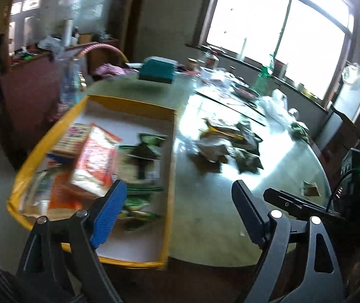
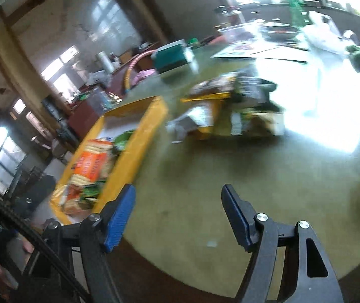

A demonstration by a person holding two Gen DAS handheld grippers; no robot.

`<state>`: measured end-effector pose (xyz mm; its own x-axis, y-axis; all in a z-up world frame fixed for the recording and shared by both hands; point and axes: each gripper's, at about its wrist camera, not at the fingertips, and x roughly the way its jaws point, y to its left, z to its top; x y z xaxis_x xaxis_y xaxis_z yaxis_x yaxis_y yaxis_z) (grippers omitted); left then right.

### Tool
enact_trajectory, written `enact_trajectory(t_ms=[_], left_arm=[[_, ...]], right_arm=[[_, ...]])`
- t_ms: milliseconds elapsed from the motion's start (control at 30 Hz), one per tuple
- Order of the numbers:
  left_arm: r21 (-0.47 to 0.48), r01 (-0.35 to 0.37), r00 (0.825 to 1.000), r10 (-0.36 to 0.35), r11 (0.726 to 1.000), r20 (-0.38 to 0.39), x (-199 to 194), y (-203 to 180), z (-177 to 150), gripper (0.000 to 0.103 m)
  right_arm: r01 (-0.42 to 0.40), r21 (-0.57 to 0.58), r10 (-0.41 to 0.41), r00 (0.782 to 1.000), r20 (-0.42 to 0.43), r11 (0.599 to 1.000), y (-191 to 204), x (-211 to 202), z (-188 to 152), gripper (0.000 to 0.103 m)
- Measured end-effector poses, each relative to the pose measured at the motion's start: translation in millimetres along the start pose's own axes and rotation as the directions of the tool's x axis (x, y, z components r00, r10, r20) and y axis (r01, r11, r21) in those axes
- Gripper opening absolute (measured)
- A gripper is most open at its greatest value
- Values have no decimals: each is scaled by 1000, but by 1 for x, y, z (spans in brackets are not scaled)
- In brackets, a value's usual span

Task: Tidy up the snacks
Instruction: 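Withdraw both tools from the tray toward the remaining snacks, then grasp a tan snack pack with right tool while left tool grasps a white foil pouch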

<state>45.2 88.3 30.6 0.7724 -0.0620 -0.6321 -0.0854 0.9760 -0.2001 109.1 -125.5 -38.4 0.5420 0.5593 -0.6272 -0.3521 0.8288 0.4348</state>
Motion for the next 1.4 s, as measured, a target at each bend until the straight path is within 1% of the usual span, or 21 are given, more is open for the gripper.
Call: enact_trajectory(t_ms=[100, 200, 300, 367, 433, 533, 600, 733, 767, 833, 867, 933, 1033, 1100, 1167, 1233, 1267, 1333, 1400], left_arm=[[6, 15, 1000, -14, 1000, -13, 6, -14, 1, 85], [15, 27, 999, -26, 1000, -33, 13, -25, -1, 85], [35, 24, 999, -22, 999, -46, 17, -34, -3, 85], [41, 24, 998, -22, 999, -54, 21, -39, -4, 85], [48, 26, 998, -23, 999, -65, 24, -44, -5, 85], [63, 25, 997, -21, 998, -73, 27, -50, -7, 85], [73, 18, 997, -12, 997, -80, 30, -55, -7, 85], [78, 14, 995, -6, 997, -104, 41, -61, -7, 85], [76, 17, 994, -9, 997, -113, 45, -62, -6, 85], [79, 18, 991, -7, 997, -137, 53, -65, -5, 85], [81, 15, 990, -3, 997, -144, 57, -68, -4, 85], [82, 17, 989, -5, 997, -145, 64, -69, 1, 85], [88, 5, 989, 8, 996, -148, 81, -71, 12, 85], [101, -8, 988, 23, 995, -155, 96, -72, 20, 85], [106, -29, 984, 47, 994, -173, 113, -72, 28, 85], [100, -31, 981, 50, 994, -188, 128, -71, 39, 85], [96, -45, 979, 63, 994, -196, 135, -70, 45, 85], [89, -26, 978, 43, 996, -205, 145, -72, 54, 85], [116, -14, 970, 41, 993, -238, 159, -77, 62, 85]], right_arm=[[41, 55, -41, 999, 1, 998, -32, -12, -2, 71], [96, 116, -100, 994, 30, 989, -68, -32, -6, 71], [142, 153, -152, 987, 57, 978, -92, -49, -4, 71], [191, 169, -206, 976, 77, 967, -108, -60, 1, 70], [275, 192, -296, 951, 93, 942, -127, -68, 11, 70], [349, 246, -380, 920, 93, 905, -157, -76, 20, 70], [386, 275, -423, 902, 88, 880, -170, -75, 23, 70], [416, 302, -455, 888, 71, 858, -184, -67, 23, 69], [418, 303, -455, 888, 61, 857, -186, -64, 23, 62], [407, 313, -438, 898, 33, 858, -193, -56, 24, 49], [402, 319, -430, 903, 18, 858, -195, -52, 23, 45], [387, 336, -416, 909, 14, 859, -192, -49, 19, 44], [366, 315, -392, 920, 21, 876, -180, -45, 15, 43], [338, 298, -360, 933, 18, 893, -170, -40, 14, 43], [291, 274, -306, 952, 12, 916, -156, -34, 10, 43], [270, 240, -279, 960, 2, 932, -142, -29, 6, 43], [260, 214, -266, 964, -3, 941, -133, -26, 4, 43], [249, 183, -252, 968, -6, 951, -122, -22, 2, 43], [229, 168, -230, 973, -11, 959, -112, -19, -1, 43]])
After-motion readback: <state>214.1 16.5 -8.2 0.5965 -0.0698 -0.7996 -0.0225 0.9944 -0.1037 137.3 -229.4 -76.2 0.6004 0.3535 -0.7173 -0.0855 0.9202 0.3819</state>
